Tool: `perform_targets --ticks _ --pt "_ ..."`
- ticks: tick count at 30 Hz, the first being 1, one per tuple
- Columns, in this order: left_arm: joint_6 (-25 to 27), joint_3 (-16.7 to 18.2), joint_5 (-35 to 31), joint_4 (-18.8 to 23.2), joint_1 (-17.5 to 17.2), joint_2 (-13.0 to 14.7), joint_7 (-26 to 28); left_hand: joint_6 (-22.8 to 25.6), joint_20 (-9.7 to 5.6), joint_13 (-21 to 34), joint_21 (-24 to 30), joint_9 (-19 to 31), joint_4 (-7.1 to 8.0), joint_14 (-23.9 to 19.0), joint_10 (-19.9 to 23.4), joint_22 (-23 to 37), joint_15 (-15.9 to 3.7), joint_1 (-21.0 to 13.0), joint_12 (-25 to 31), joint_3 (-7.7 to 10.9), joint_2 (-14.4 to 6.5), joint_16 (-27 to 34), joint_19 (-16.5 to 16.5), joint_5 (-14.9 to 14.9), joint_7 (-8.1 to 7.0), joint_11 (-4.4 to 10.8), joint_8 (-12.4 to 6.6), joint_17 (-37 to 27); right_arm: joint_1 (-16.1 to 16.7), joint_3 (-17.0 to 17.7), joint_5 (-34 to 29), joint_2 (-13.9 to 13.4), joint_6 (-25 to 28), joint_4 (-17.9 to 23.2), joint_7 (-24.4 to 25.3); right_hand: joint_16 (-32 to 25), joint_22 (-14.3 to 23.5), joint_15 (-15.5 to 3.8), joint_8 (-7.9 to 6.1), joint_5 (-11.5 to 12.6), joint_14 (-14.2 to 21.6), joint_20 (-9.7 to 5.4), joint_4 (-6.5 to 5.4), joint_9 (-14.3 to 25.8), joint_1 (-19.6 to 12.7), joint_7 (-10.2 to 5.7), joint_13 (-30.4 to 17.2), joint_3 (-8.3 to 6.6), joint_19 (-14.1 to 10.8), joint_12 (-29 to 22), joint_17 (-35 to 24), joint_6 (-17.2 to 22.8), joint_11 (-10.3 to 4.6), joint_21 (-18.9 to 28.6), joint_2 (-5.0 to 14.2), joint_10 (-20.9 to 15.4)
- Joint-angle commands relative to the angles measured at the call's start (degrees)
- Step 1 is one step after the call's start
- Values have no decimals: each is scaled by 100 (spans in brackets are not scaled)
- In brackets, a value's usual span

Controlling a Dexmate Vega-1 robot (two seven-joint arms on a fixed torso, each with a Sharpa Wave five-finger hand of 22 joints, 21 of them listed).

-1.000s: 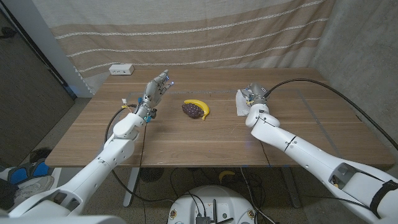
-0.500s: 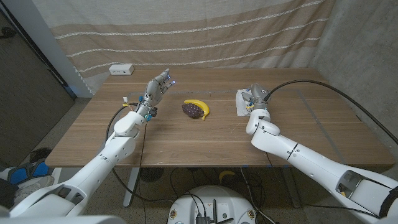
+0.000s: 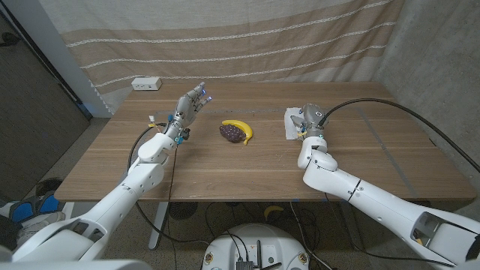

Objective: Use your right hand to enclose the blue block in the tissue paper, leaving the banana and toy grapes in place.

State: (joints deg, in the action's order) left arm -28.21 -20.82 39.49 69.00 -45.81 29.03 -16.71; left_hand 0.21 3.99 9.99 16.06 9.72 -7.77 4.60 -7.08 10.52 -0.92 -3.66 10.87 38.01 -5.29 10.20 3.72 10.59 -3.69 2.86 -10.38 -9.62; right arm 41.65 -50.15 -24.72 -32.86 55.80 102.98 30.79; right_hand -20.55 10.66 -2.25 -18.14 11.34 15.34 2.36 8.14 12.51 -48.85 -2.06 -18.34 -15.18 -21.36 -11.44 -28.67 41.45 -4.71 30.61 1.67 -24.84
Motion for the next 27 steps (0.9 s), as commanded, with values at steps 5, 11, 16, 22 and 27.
perform_targets --ticks 5,11,16,22,27 --pt "6 -28 -22 -16 33 -12 -29 22 -8 26 -35 34 -7 28 -6 35 -4 -45 25 5 -274 0 60 -13 5 -39 -6 -3 170 -157 -302 -45 433 245 -123 19 7 -383 -49 -40 -12 71 -3 4 135 11 3 92 2 -14 -5 169 4 -39 -128 39" --pt "10 -22 -18 53 -9 2 -9 22 -6 26 -39 34 -9 25 -7 35 1 -48 24 2 -274 0 62 -13 5 -37 -6 -3 128 -332 -470 -21 592 221 -147 33 7 -374 -75 -35 -23 87 7 4 163 -2 9 123 25 -14 3 238 -6 -55 -191 57" --pt "3 -10 -33 130 -63 36 28 22 -8 26 -43 34 -11 28 -4 35 2 -50 26 -1 -276 -1 64 -14 6 -40 -5 -3 116 -415 -529 -23 650 223 -207 44 6 -383 -97 -21 -21 86 37 5 154 -14 16 145 30 -15 15 293 -31 -64 -265 72" --pt "13 -1 -30 208 -105 61 53 22 -7 25 -47 34 -13 27 -5 36 3 -53 25 -4 -278 0 67 -14 10 -33 -5 -3 79 -536 -619 -10 715 192 -274 58 6 -389 -118 -4 -33 95 54 7 149 -25 22 161 47 -17 24 344 -40 -78 -316 84" --pt "1 5 -48 255 -128 83 74 23 -5 25 -51 34 -15 30 -7 36 3 -55 24 -6 -279 -2 68 -14 11 -39 -5 -3 52 -620 -663 -4 727 142 -334 67 7 -383 -123 6 -46 105 57 9 150 -34 26 167 61 -19 27 356 -41 -87 -333 89"
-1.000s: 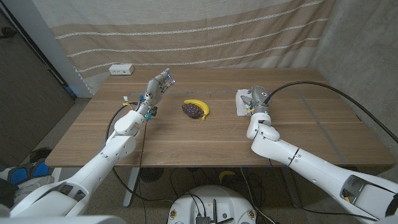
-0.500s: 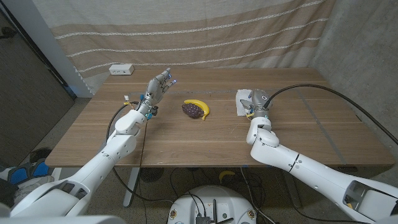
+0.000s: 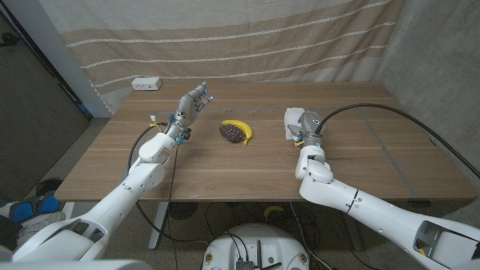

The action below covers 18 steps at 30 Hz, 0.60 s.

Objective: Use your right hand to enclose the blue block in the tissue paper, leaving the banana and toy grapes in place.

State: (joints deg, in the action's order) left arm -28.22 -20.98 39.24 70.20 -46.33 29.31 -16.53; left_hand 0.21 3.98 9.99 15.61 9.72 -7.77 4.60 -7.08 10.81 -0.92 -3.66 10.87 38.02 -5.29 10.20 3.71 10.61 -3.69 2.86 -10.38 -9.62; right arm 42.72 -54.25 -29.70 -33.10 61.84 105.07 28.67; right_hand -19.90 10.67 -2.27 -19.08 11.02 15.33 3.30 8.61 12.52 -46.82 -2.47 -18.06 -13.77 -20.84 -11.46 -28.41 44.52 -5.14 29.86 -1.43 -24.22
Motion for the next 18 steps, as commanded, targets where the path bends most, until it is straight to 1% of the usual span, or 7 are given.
perform_targets --ticks 1,5,13,18 --pt "11 25 -21 152 -83 58 70 23 -7 25 -6 35 -15 29 -5 6 1 -56 25 -7 -280 -1 70 -16 10 -37 -5 -3 -61 -232 -186 25 133 -87 -125 0 5 -381 -28 39 -38 8 10 8 -52 5 -1 27 9 -15 1 47 0 -12 -26 30" --pt "20 23 -29 188 -101 81 73 24 -7 25 -9 35 -17 29 -5 7 -3 -58 25 -9 -281 -2 71 -16 7 -31 -6 -3 -75 -278 -250 63 167 -170 -97 7 6 -394 -37 52 -43 7 17 9 -60 -12 3 32 8 -19 6 66 -14 -17 -47 31" --pt "18 30 -34 240 -122 99 93 24 -8 25 -14 35 -19 27 0 7 -9 -61 27 -14 -281 -1 76 -16 9 -33 -5 -3 -102 -392 -388 141 276 -337 -59 9 6 -410 -56 88 -21 -2 88 12 -214 -44 12 -9 1 -27 21 107 -48 -24 -64 31" --pt "18 33 -43 264 -134 113 107 24 -9 26 -17 35 -20 24 -2 7 -8 -63 26 -16 -283 0 80 -16 9 -49 -5 -3 -128 -484 -429 155 311 -380 -123 13 7 -418 -98 99 -24 -3 87 26 -236 -34 17 -9 8 -32 24 191 -72 -32 -80 27"
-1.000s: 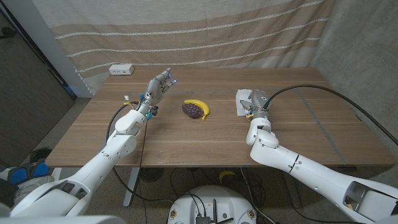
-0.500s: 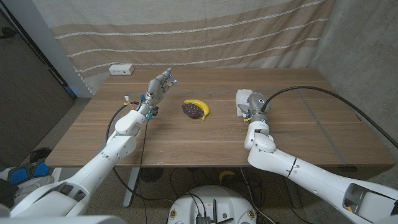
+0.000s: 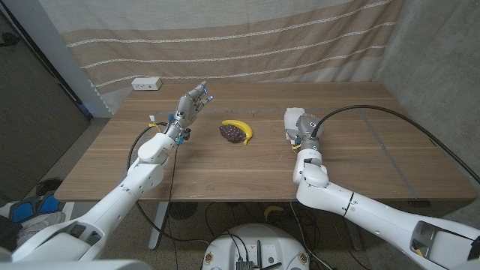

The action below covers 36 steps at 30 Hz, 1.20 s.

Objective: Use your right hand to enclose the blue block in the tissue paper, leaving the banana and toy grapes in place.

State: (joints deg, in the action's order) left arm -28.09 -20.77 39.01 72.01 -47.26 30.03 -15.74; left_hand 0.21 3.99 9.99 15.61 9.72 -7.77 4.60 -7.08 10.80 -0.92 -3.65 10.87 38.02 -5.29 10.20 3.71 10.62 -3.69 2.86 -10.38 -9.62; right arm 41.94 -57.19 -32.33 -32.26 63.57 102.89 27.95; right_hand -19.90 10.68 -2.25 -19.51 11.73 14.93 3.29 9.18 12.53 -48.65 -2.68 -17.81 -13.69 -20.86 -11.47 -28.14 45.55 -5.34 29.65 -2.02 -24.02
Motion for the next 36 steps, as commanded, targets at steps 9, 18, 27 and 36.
perform_targets --ticks 9,18,27,36 --pt "26 33 -8 145 -88 70 68 25 -9 26 -24 35 -22 28 -3 9 -6 -67 25 -20 -286 -2 80 -16 9 -35 -6 -2 -141 -345 -276 267 395 -456 -21 37 8 -412 -4 51 -18 48 -7 44 -37 -35 4 -2 134 -12 1 -83 -56 -74 -56 82" --pt "19 53 10 170 -129 85 81 21 -8 26 -32 35 -24 33 -6 9 -8 -70 24 -25 -285 -4 80 -16 7 -29 -4 -2 -266 -474 -216 408 588 -739 -35 68 9 -377 47 72 -58 109 -44 52 35 -30 7 33 232 4 8 -234 -44 -129 -114 177" --pt "11 84 26 208 -186 108 117 22 -8 26 -38 35 -26 30 -8 10 -8 -74 23 -29 -286 -2 83 -17 6 -40 -4 -2 -295 -607 -118 451 587 -998 8 109 8 -439 -73 145 -24 72 63 108 -190 -108 -2 -40 202 -23 58 -58 -135 -141 -187 182" --pt "4 103 40 218 -216 127 114 21 -8 26 -45 35 -29 34 -10 10 -8 -76 23 -35 -285 -4 86 -17 8 -38 -4 -2 -399 -740 -94 427 388 -1179 48 106 7 -581 -252 244 77 -78 80 136 -668 -182 5 -308 82 -74 72 264 -230 -125 23 77"
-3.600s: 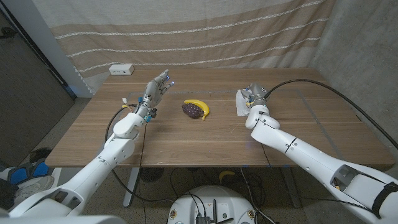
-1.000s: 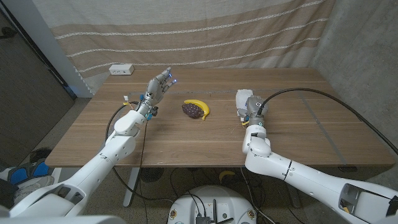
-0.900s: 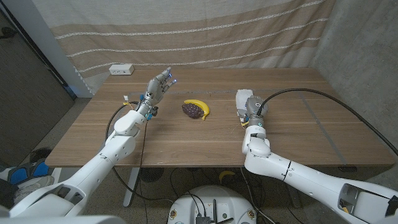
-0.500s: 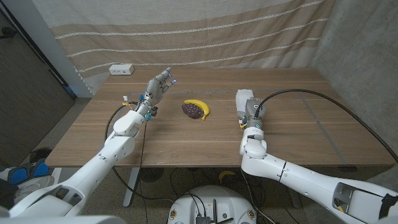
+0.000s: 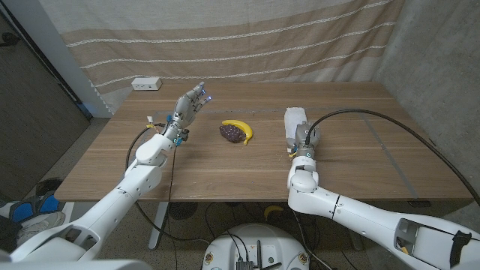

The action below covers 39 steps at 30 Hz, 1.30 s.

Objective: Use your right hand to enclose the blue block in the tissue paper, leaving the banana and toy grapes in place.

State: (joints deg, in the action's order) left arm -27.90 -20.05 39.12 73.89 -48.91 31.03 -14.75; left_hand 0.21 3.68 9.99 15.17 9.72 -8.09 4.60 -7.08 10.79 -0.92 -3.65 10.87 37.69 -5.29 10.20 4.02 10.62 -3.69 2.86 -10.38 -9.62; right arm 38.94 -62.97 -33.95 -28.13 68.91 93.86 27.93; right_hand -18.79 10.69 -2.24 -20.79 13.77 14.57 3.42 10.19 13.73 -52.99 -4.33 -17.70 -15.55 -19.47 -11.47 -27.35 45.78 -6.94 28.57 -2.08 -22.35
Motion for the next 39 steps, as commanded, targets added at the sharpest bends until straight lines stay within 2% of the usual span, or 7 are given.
perform_targets --ticks 1,6,12,20,32,35,39 --pt "-17 36 35 32 -54 26 15 21 23 26 -2 35 3 33 -10 12 -12 -77 23 -2 -285 -4 56 -17 5 -34 -4 -2 -89 -147 69 9 -217 -289 94 -24 6 -609 -181 39 136 -112 -28 11 -299 7 -2 -151 -77 -98 -19 379 -98 -14 70 -156" --pt "-40 47 38 25 -65 34 2 19 24 26 -6 35 2 30 -11 12 -12 -79 22 -5 -286 -2 56 -17 8 -36 -3 -2 -104 -138 16 6 -420 -370 202 -133 7 -795 -457 -32 252 -245 -51 -23 -623 19 31 -274 -171 -192 -84 1080 -256 3 298 -481" --pt "-44 67 65 38 -91 33 13 20 23 26 -10 35 1 31 -6 12 -12 -80 24 -7 -285 -3 57 -17 8 -29 -4 -2 -105 -123 -94 -101 -527 -214 186 -236 15 -922 -552 -174 288 -402 -39 -64 -974 86 56 -430 -222 -253 -175 1397 -373 30 630 -727" --pt "-64 64 88 -6 -83 27 -50 18 24 26 -15 35 -1 30 -9 12 -6 -82 23 -12 -281 -3 61 -17 8 -32 -3 -2 -1 -168 -452 -511 -678 416 21 -451 29 -993 -544 -316 511 -553 -88 -19 -1089 109 25 -393 -434 -360 -305 1313 -448 148 787 -1036" --pt "-128 84 116 -4 -101 49 -146 23 23 26 -23 35 3 24 1 13 -6 -78 27 -16 -278 -1 63 -16 6 -34 -5 -4 -81 -403 -1385 -907 -573 925 -718 -665 37 -1049 -636 -274 1008 -657 -141 183 -1128 -95 -37 -401 -640 -487 -376 1108 -478 281 974 -1397" --pt "-142 97 119 20 -129 72 -155 22 26 26 -25 35 5 25 1 13 -5 -76 27 -14 -279 -1 64 -15 3 -31 -5 -5 -178 -497 -1646 -1043 -575 1037 -1146 -787 45 -1090 -755 -218 1434 -832 -126 336 -1197 -124 -82 -429 -865 -575 -395 1031 -471 418 1047 -1665" --pt "-138 135 135 95 -201 106 -105 28 23 26 -25 35 8 19 6 14 -4 -72 29 -14 -278 2 70 -15 1 -34 -7 -7 -405 -706 -2035 -1262 -705 1201 -2058 -1048 60 -1145 -936 -163 2217 -1074 -76 568 -1423 -137 -190 -466 -1105 -743 -510 905 -452 635 1108 -2165"
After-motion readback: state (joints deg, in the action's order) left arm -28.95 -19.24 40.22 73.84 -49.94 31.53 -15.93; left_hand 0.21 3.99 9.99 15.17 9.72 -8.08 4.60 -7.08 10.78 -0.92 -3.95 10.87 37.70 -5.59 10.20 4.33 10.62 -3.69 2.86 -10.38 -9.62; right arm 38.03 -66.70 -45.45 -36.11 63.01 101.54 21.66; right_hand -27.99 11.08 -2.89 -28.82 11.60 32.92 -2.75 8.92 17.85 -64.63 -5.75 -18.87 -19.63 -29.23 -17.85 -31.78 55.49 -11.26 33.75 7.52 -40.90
